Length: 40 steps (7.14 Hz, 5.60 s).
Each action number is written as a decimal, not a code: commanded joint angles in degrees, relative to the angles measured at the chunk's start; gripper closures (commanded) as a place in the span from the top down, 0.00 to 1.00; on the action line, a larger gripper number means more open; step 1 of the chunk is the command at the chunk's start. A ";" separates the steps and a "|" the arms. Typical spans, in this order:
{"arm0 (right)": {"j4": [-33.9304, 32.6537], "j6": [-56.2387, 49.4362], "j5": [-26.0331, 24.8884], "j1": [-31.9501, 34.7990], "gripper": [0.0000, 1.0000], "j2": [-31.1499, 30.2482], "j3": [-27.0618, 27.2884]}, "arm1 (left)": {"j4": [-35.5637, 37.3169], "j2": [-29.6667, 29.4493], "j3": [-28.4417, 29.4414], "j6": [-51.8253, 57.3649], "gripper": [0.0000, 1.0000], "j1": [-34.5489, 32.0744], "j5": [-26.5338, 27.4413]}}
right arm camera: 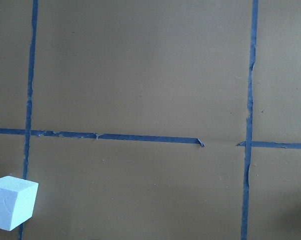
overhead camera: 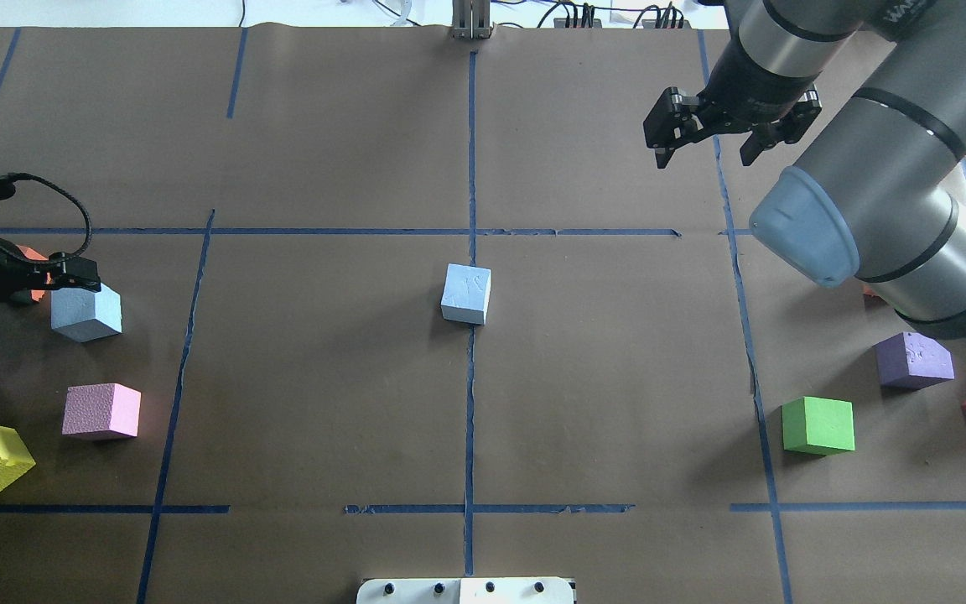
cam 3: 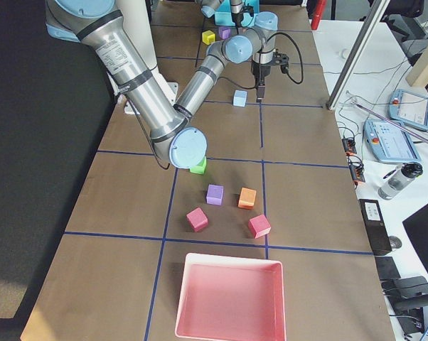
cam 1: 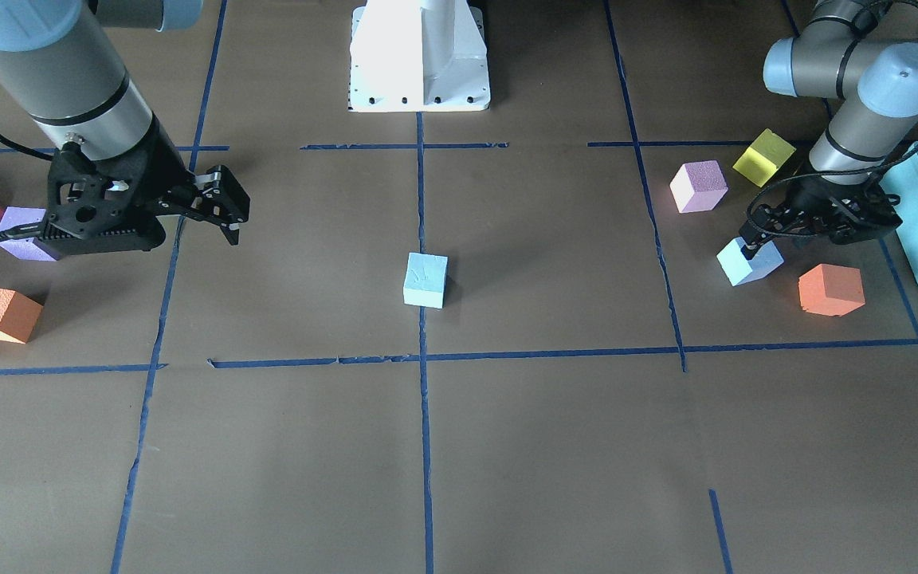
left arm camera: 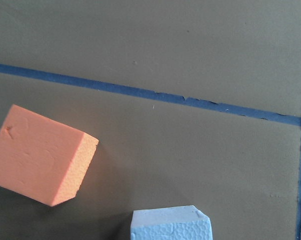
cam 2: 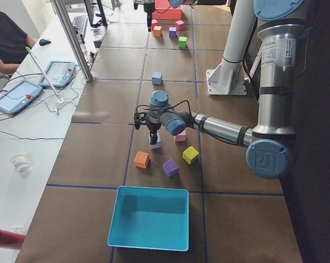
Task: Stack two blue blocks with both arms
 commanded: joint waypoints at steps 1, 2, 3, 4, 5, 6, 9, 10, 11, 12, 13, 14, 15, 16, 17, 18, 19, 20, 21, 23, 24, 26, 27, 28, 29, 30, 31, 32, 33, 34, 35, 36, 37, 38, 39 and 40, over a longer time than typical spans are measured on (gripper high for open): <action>-0.01 -0.87 0.23 1.29 1.00 -0.89 0.89 | -0.29 -0.96 2.10 -1.02 1.00 2.06 1.49; -0.01 -0.87 0.23 1.64 1.00 -0.97 0.89 | -0.38 -1.40 3.25 -0.76 1.00 2.24 1.50; -0.01 -0.87 0.23 2.25 1.00 -1.15 0.98 | -0.29 -1.41 3.78 -0.76 1.00 3.54 1.50; 0.07 -0.96 0.31 2.87 1.00 -1.24 1.07 | -0.38 -1.49 4.05 -0.76 0.99 4.08 1.50; -0.01 -0.96 0.32 3.31 1.00 -1.41 1.33 | -0.29 -1.49 3.88 -0.93 0.68 4.08 1.15; -0.01 -1.65 0.32 4.18 1.00 -1.41 1.33 | -0.21 -1.41 3.79 -0.59 0.29 4.08 0.88; 0.07 -8.48 5.66 9.44 1.00 -4.13 1.42 | 4.16 -0.79 -1.90 -0.32 0.00 3.03 -3.24; 0.68 -14.35 7.16 11.29 1.00 -9.10 2.64 | 11.50 -1.84 -6.10 -0.23 0.00 2.16 -3.25; 0.78 -20.93 7.95 14.62 1.00 -12.80 2.57 | 20.62 -5.06 -11.28 0.90 0.00 2.06 -3.25; 0.78 -27.78 9.96 18.39 1.00 -17.10 2.65 | 34.29 -14.06 -14.29 3.43 0.00 2.06 -3.25; 0.78 -33.85 10.16 21.30 1.00 -21.32 2.65 | 44.34 -24.24 -14.06 3.37 0.00 2.50 -2.99; 0.78 -40.09 10.33 25.07 1.00 -25.28 2.48 | 46.44 -29.91 -13.10 2.59 0.00 3.89 -3.07; 0.78 -46.07 11.73 29.11 1.00 -29.32 2.22 | 46.38 -33.54 -10.91 2.41 0.00 6.95 -2.73; 0.78 -50.48 11.83 32.37 1.00 -32.84 2.13 | 45.94 -38.71 -6.80 1.71 0.00 7.85 -2.72; 0.78 -51.05 12.09 34.06 1.00 -34.27 1.78 | 45.85 -45.37 -1.54 0.14 0.00 10.65 -0.20; 0.86 -51.14 12.01 34.08 1.00 -33.94 0.73 | 43.41 -48.75 2.69 -0.05 0.00 11.98 1.83; 0.86 -51.40 12.09 34.34 1.00 -34.37 0.46 | 39.47 -50.26 6.56 0.03 0.00 12.43 1.93; 0.86 -51.49 12.09 35.38 1.00 -35.24 0.02 | 37.69 -52.54 10.86 0.03 0.00 13.30 1.94; 0.86 -51.32 12.18 37.31 1.00 -35.60 -0.16 | 35.33 -54.56 14.56 0.47 0.00 13.40 1.94; 0.86 -51.32 13.75 38.03 1.00 -36.39 -0.25 | 33.99 -56.42 18.99 1.17 0.00 14.79 1.93; 0.86 -51.32 14.11 38.12 1.00 -36.48 -0.25 | 34.07 -56.25 18.99 4.74 0.00 14.89 1.85; 0.86 -51.32 14.11 38.12 1.00 -36.48 -0.25 | 34.07 -56.34 18.91 4.87 0.00 16.03 1.76; 0.86 -51.23 14.11 38.21 1.00 -36.48 -0.25 | 33.99 -56.34 18.82 5.13 0.00 16.65 1.85; 0.86 -51.14 14.11 38.21 1.00 -36.40 -0.25 | 34.07 -56.16 18.99 5.22 0.01 16.91 1.85; 0.86 -51.14 14.11 38.29 1.00 -36.31 -0.25 | 33.99 -56.08 19.08 5.22 0.03 17.26 1.85; 0.86 -51.06 14.11 38.29 1.00 -36.22 -0.16 | 33.98 -55.99 19.17 5.30 0.04 17.35 1.85; 0.86 -51.05 14.11 38.29 1.00 -36.13 -0.16 | 33.98 -56.07 19.34 5.30 0.06 17.35 1.85; 0.86 -51.05 14.11 38.38 1.00 -36.04 -0.16 | 33.98 -56.07 19.69 5.22 0.08 18.22 1.85; 0.86 -51.05 14.11 38.47 1.00 -35.78 -0.16 | 32.42 -56.07 20.57 5.22 0.08 18.32 1.93; 0.86 -51.05 14.11 38.56 1.00 -35.78 -0.16 | 30.58 -55.99 21.88 5.22 0.09 18.23 1.94; 0.86 -51.05 14.11 38.56 1.00 -35.69 -0.16 | 29.95 -55.99 22.07 5.13 0.35 18.23 1.94; 0.86 -51.05 14.11 38.73 1.00 -35.69 -0.16 | 29.86 -55.99 21.98 5.04 0.82 18.23 1.94; 0.86 -51.05 14.11 38.73 1.00 -35.69 -0.16 | 29.85 -56.07 21.72 4.61 1.00 18.23 1.94; 0.86 -50.97 14.11 38.73 1.00 -35.69 -0.16 | 29.94 -55.99 21.54 4.43 1.00 18.15 1.85; 0.86 -50.97 14.11 38.73 1.00 -35.69 -0.07 | 30.03 -56.07 21.54 4.34 1.00 18.06 1.85; 0.86 -50.97 14.11 38.73 1.00 -35.69 -0.07 | 30.12 -56.07 21.37 4.25 1.00 17.80 1.76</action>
